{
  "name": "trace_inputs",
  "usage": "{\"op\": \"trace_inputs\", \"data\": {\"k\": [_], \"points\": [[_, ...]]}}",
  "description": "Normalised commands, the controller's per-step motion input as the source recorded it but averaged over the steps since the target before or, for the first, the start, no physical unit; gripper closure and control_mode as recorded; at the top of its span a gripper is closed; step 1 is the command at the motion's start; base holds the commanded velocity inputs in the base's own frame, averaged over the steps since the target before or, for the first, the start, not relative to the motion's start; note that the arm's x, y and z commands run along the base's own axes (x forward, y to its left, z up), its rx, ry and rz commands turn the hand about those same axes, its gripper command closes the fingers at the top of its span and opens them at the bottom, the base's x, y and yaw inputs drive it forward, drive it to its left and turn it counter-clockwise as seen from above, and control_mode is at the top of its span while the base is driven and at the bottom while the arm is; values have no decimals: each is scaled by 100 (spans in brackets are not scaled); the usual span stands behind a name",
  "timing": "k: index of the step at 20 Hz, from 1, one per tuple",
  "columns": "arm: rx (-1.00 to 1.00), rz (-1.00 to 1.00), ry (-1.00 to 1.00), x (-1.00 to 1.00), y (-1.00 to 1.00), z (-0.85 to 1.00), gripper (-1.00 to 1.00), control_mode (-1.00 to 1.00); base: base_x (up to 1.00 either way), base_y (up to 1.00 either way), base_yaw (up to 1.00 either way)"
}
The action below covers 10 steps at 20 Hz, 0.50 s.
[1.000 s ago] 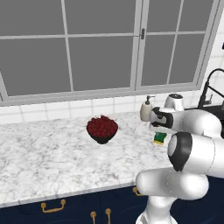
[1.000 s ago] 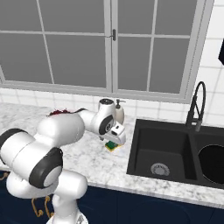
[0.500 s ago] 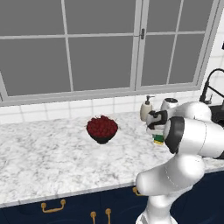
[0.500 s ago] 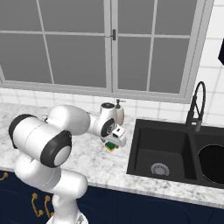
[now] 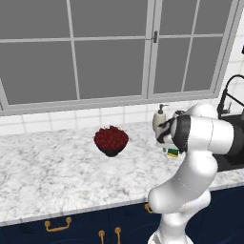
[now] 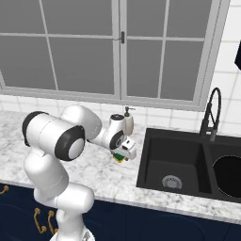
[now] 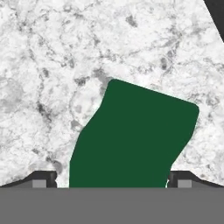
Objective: Pick the pan and sponge and place them into the sink. Then turn on the water.
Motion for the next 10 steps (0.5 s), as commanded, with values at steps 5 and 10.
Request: {"op": "trace_inputs", "data": {"k": [5, 10], "points": [[0, 0, 0, 13, 0, -33, 100, -100, 0, 0, 0], [0, 0, 0, 0, 0, -4, 100, -100, 0, 0, 0]]}}
